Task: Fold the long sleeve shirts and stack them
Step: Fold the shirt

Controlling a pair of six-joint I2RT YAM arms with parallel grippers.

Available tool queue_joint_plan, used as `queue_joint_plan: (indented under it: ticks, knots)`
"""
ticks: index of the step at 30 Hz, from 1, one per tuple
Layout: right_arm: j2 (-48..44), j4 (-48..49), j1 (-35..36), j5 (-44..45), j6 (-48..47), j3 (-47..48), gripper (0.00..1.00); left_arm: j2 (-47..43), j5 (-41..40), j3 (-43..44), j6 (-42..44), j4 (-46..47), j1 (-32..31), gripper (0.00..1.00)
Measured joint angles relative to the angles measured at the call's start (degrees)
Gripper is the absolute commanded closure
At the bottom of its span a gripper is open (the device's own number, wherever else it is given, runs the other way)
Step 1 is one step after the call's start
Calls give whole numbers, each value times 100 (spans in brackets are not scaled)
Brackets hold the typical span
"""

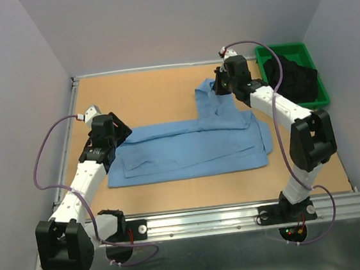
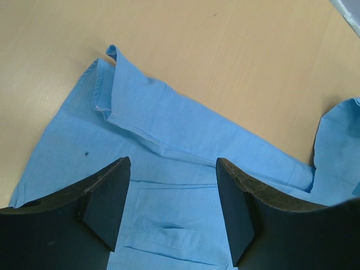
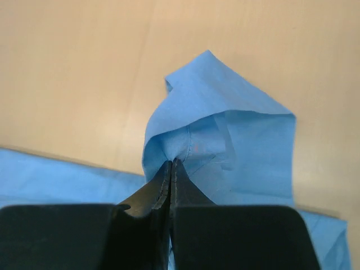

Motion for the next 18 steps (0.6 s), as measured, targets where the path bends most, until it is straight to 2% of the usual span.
queue_joint_plan:
  ticks: [4,9,18]
  knots:
    - [-728,66,0,-649,933,-372,99,-33,-9,0,48,-15,0,27]
    - [-1543,50,0,-1786,2330,-1338,99,-157,-4,0,103,-15,0,27]
    - [-2962,-114,0,-3145,3556,-2483,99,-341,-90,0,310,-52,0,27]
